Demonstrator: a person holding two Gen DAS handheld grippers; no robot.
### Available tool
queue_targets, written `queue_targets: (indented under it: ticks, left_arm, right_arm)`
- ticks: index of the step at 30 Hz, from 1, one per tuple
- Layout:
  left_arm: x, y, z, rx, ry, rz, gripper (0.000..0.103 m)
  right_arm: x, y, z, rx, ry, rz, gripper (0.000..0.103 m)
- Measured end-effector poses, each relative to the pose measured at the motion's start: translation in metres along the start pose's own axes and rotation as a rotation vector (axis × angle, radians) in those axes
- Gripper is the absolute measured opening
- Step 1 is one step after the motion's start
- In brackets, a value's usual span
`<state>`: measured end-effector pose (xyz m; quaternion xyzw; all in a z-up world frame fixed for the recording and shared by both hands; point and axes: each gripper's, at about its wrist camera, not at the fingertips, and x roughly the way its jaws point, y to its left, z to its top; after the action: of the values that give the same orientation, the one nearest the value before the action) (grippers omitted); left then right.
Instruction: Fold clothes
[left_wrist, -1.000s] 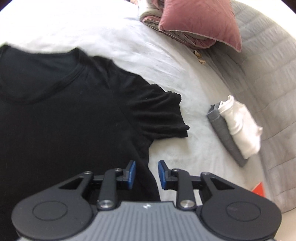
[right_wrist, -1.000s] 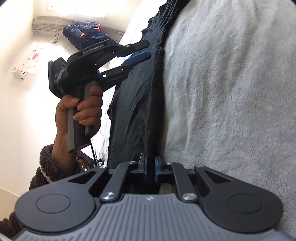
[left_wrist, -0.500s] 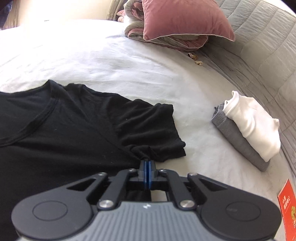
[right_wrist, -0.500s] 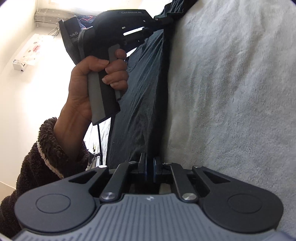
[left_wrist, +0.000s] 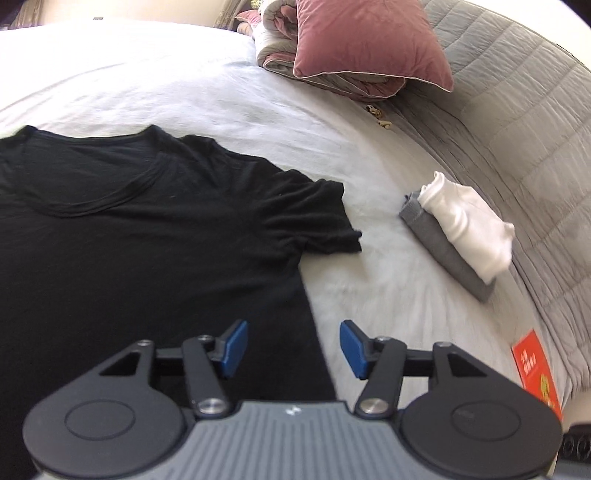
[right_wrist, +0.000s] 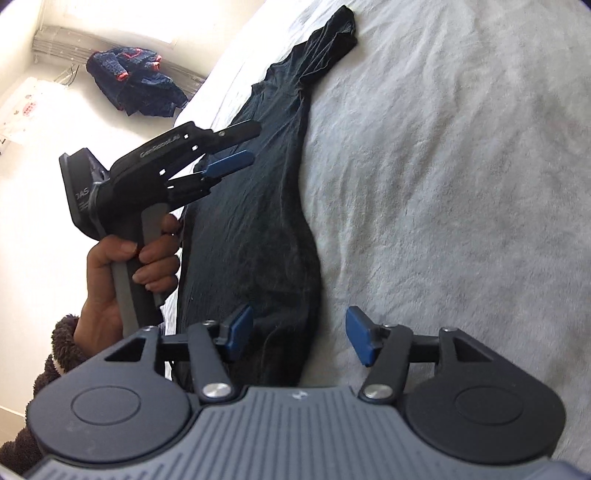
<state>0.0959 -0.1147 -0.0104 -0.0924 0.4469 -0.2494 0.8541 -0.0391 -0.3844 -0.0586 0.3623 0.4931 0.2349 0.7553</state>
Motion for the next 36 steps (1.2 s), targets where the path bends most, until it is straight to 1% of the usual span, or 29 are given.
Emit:
queue_targets:
  ticks: [2,5,10,13,18,21,23,28,29,31,32,33,35,36]
  left_arm:
    - [-0.025,0.014,-0.013,-0.002,0.006,0.014,0.058]
    - [-0.061,0.039,-0.037,-0.034,0.015,0.023,0.058]
    - [-0.117,0.086,-0.085,-0.122,0.004,0.043,0.059]
    - [-0.147,0.117,-0.113,-0.178,-0.002,0.090,0.060]
    - [-0.178,0.148,-0.159,-0.212,0.018,0.199,0.060]
    - [-0.191,0.151,-0.182,-0.186,0.004,0.206,0.060]
    - [-0.198,0.150,-0.193,-0.157,0.021,0.239,0.060]
    - [-0.212,0.137,-0.213,0.006,0.065,0.323,0.060]
    - [-0.215,0.136,-0.216,0.018,0.073,0.332,0.060]
    - [-0.224,0.141,-0.218,-0.040,0.065,0.295,0.060]
    - [-0.230,0.148,-0.219,-0.097,0.052,0.252,0.060]
    - [-0.235,0.156,-0.220,-0.165,0.036,0.193,0.060]
    - [-0.242,0.174,-0.226,-0.322,0.003,0.047,0.060]
    - [-0.242,0.182,-0.229,-0.385,-0.003,-0.002,0.060]
  right_arm:
    - [0.016,0.010,-0.004,-0.016,0.016,-0.018,0.060]
    - [0.019,0.014,-0.022,-0.013,0.025,-0.030,0.060]
    - [0.018,0.013,-0.042,0.036,0.034,0.015,0.060]
    - [0.012,0.012,-0.055,0.053,0.032,0.025,0.060]
    - [0.003,0.021,-0.074,0.076,0.015,0.022,0.060]
    - [-0.001,0.022,-0.086,0.095,0.012,0.017,0.060]
    - [0.000,0.022,-0.093,0.106,0.011,0.014,0.060]
    - [-0.007,0.022,-0.101,0.136,-0.014,0.012,0.060]
    - [-0.010,0.022,-0.102,0.139,-0.017,0.009,0.060]
    - [-0.019,0.020,-0.106,0.142,-0.027,0.000,0.060]
    - [-0.021,0.020,-0.106,0.142,-0.033,-0.004,0.060]
    - [-0.022,0.022,-0.108,0.128,-0.040,-0.013,0.060]
    - [-0.023,0.028,-0.111,0.084,-0.047,-0.034,0.060]
    - [-0.023,0.031,-0.113,0.061,-0.050,-0.047,0.060]
